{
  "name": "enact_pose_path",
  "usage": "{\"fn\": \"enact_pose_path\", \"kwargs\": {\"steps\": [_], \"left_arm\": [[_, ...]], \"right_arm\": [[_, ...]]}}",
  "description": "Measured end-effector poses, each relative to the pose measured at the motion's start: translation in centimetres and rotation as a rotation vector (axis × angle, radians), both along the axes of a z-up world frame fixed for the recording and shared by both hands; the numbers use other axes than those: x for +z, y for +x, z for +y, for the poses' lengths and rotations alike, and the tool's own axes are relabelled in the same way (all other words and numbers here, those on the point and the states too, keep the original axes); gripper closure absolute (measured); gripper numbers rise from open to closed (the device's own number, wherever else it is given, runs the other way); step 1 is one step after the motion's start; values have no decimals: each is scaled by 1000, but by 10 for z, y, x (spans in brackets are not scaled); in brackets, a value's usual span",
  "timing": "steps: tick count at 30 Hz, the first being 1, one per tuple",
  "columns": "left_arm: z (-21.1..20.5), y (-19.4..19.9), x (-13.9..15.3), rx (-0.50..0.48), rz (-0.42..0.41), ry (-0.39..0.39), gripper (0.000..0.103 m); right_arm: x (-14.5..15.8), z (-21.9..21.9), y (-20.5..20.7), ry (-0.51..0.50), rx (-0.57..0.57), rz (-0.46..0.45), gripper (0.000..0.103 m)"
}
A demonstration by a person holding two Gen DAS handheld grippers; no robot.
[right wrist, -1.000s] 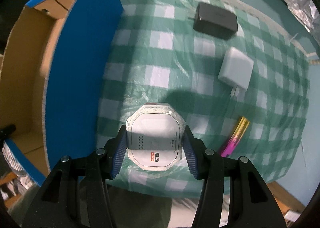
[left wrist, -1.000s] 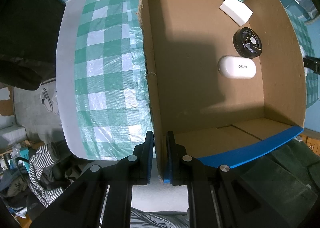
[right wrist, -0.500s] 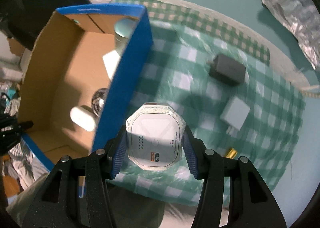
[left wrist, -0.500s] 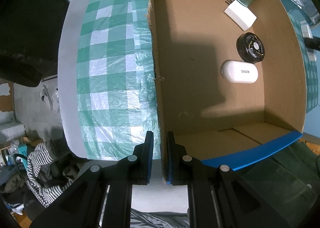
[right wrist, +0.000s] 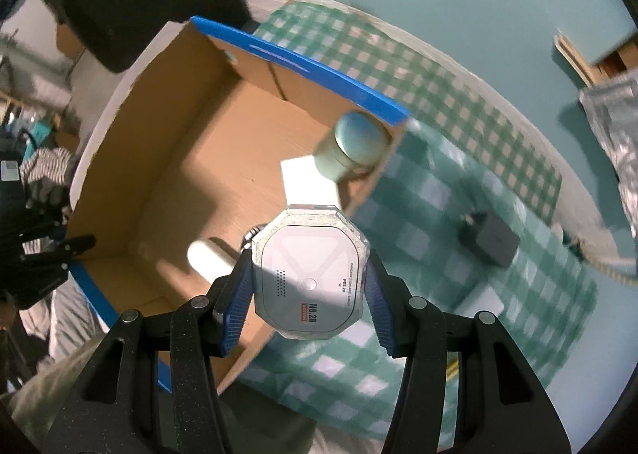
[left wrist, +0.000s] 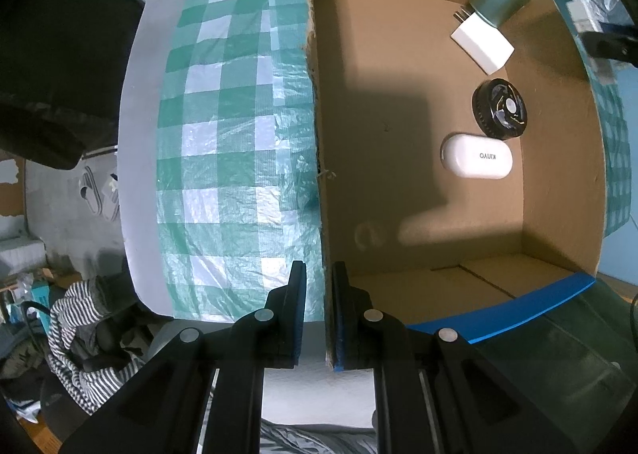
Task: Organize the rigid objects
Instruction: 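Carry the white octagonal case into the box with the right tool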
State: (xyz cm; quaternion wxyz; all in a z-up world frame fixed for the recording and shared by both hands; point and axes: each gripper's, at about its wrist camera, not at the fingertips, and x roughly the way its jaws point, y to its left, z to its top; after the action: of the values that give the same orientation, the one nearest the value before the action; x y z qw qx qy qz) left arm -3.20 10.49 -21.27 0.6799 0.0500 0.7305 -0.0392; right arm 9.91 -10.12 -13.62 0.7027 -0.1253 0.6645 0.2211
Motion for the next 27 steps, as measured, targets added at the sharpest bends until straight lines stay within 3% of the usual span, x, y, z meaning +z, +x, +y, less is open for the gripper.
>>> {"fn": "enact_pose_path", "kwargs": {"steps": [14, 27], "left_arm": [[0, 1, -2, 5, 8, 3, 92], [-1, 2, -3, 5, 17, 13, 92]], "right_arm": [[-50, 53, 10, -48, 164, 79, 50], [-65, 60, 14, -72, 177, 87, 50]]}}
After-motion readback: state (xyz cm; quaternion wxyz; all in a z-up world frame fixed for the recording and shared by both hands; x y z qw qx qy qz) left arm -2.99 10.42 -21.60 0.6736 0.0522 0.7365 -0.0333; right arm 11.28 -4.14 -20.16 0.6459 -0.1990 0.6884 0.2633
